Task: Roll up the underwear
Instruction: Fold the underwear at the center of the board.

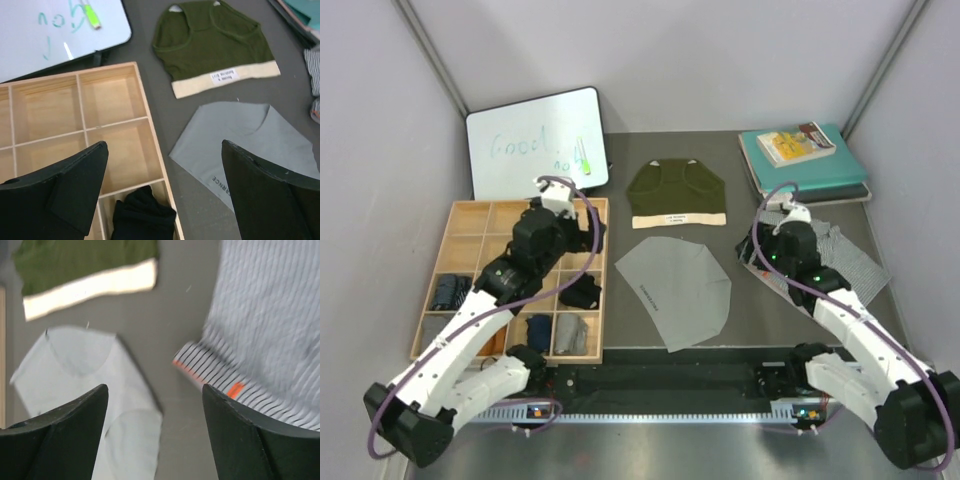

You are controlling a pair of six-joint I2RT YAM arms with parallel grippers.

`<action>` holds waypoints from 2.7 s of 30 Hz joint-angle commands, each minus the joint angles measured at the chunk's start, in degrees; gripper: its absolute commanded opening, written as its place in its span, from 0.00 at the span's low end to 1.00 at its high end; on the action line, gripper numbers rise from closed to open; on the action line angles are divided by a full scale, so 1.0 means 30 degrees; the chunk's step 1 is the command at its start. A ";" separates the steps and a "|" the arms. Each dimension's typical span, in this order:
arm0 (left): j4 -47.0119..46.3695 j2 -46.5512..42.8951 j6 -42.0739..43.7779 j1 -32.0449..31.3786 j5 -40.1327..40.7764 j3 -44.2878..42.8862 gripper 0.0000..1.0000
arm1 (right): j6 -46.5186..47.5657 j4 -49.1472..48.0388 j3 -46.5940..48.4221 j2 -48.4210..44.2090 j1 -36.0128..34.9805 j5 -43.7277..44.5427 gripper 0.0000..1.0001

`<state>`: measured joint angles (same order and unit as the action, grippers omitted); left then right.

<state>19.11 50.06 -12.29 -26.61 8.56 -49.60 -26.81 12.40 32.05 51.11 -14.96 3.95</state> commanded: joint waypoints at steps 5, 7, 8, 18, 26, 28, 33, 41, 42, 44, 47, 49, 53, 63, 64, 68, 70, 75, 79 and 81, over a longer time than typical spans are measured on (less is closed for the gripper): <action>-0.2613 0.1855 -0.0559 -0.6564 0.3038 0.1325 0.99 | -0.3453 0.3799 0.0244 0.0423 -0.5263 0.0707 0.71; -0.3437 0.2500 -0.0765 -0.8029 0.2716 0.1767 0.99 | -0.4362 0.5143 0.0098 0.0278 -0.6081 0.0648 0.69; -0.4283 0.2705 -0.0794 -0.8527 0.2569 0.2262 0.99 | -0.4684 0.5500 0.0010 0.0248 -0.6406 0.0735 0.67; -0.6747 0.5431 -0.1905 -1.1930 0.0958 0.3584 0.97 | -0.8813 0.9280 -0.0284 0.0540 -1.0480 0.1937 0.56; -0.7953 0.5109 -0.2318 -1.2516 0.0078 0.4902 0.91 | -1.1161 0.9050 -0.0226 0.1973 -1.3234 0.2376 0.51; -0.8012 0.5051 -0.2347 -1.2692 0.0019 0.5137 0.90 | -1.1395 0.8874 0.0036 0.2882 -1.3586 0.2405 0.50; -0.7895 0.4642 -0.2464 -1.2955 0.0019 0.5695 0.88 | -1.1747 0.9078 0.0653 0.4289 -1.3939 0.2786 0.49; -0.7865 0.4084 -0.2582 -1.3073 0.0019 0.6310 0.87 | -1.1924 0.8053 0.0946 0.5665 -1.3997 0.2728 0.48; -0.7923 0.4026 -0.2553 -1.3131 0.0048 0.6368 0.86 | -1.1953 0.8024 0.0975 0.5842 -1.3997 0.2728 0.48; -0.8012 0.3996 -0.2465 -1.3219 -0.0010 0.6544 0.86 | -1.1924 0.7995 0.1093 0.6251 -1.4027 0.2786 0.47; -0.8100 0.4142 -0.2435 -1.3278 0.0048 0.6720 0.84 | -1.1836 0.7819 0.1268 0.6662 -1.3997 0.2612 0.43; -0.8129 0.4288 -0.2377 -1.3336 -0.0039 0.6750 0.82 | -1.1836 0.7789 0.1327 0.6985 -1.4027 0.2552 0.40; -0.8421 0.4377 -0.2435 -1.3541 -0.0069 0.6925 0.81 | -1.1777 0.7848 0.1415 0.7483 -1.3997 0.2173 0.31; -1.0233 0.5021 -0.2231 -1.5005 -0.0391 0.7276 0.78 | -1.1339 0.8637 0.2233 0.7747 -1.4027 0.1790 0.11; -1.0470 0.5079 -0.2201 -1.5239 -0.0304 0.7422 0.78 | -1.1251 0.8697 0.2410 0.7806 -1.4027 0.1761 0.08; -1.1614 0.5342 -0.2025 -1.6002 -0.0332 0.7862 0.78 | -1.1016 0.8844 0.3084 0.8332 -1.4027 0.1586 0.00; -1.1907 0.5577 -0.1879 -1.6061 -0.0449 0.7950 0.78 | -1.0811 0.8873 0.3640 0.8538 -1.4027 0.1614 0.00; -1.2522 0.6339 -0.1586 -1.6149 -0.0859 0.8038 0.77 | -1.0401 0.8991 0.4665 0.9094 -1.3881 0.1849 0.00; -1.3430 0.6720 -0.1615 -1.6149 -0.1094 0.8448 0.76 | -1.0020 0.8639 0.4872 0.9359 -1.3384 0.1586 0.00; -1.3839 0.7100 -0.1732 -1.6149 -0.1182 0.8536 0.76 | -0.9729 0.8434 0.5018 0.9447 -1.3178 0.1469 0.00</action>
<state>-15.86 69.97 -17.87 -74.74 6.37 -24.99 -58.11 38.48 44.27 79.02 -55.66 8.71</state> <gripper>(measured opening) 0.765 0.008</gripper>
